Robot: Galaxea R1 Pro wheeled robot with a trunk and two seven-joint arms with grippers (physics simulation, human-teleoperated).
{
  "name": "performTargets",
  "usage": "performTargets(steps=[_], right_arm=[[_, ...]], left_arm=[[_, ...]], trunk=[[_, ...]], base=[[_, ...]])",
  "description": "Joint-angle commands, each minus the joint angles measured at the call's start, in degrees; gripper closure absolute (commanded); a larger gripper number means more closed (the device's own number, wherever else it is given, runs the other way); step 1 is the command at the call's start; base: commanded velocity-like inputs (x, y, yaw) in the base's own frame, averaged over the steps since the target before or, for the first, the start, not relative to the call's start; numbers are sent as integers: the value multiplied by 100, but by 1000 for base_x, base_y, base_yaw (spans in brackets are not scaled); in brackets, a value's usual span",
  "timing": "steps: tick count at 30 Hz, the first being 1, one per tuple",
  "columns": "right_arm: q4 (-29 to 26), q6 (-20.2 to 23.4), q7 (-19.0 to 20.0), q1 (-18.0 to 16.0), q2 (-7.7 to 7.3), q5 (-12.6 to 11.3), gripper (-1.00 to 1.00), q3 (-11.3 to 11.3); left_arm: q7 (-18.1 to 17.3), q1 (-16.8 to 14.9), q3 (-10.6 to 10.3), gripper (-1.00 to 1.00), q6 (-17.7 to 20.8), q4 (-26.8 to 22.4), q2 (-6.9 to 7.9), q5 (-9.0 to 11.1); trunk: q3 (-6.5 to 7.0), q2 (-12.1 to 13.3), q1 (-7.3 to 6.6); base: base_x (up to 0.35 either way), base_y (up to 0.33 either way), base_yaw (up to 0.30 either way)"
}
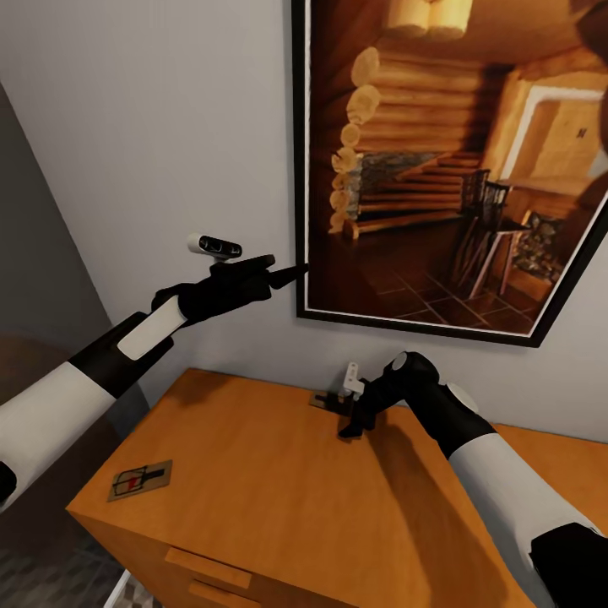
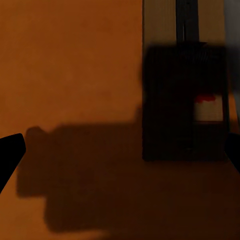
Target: Take the four mousetraps from the cabinet in the bathroom and place them on the bathroom floor. Make sure all four end up on the same floor surface, and ensure that at least two of them are either under or directly next to the same bathroom sink.
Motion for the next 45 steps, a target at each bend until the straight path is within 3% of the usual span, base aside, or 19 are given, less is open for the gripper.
performTargets(steps=[1, 19, 32, 45], right_arm=[[-9, 53, 22, -5, -4, 13, -100, 13], [-3, 55, 12, -5, -11, 16, -100, -15], [-7, 70, 7, -5, -26, 27, -100, -400], [-8, 87, 14, -5, -43, 30, -100, -479]], left_arm=[[-4, -11, -24, -100, 52, 0, 6, 60], [-4, -4, -24, -100, 52, -2, 6, 60], [-4, 8, -24, -100, 49, 0, 6, 60], [-4, 10, -24, -100, 45, -3, 6, 60]], trunk=[[-7, -5, 1], [-7, -5, 1], [-7, -5, 1], [-7, -5, 1]], base=[[0, 0, 0], [0, 0, 0], [0, 0, 0], [0, 0, 0]])
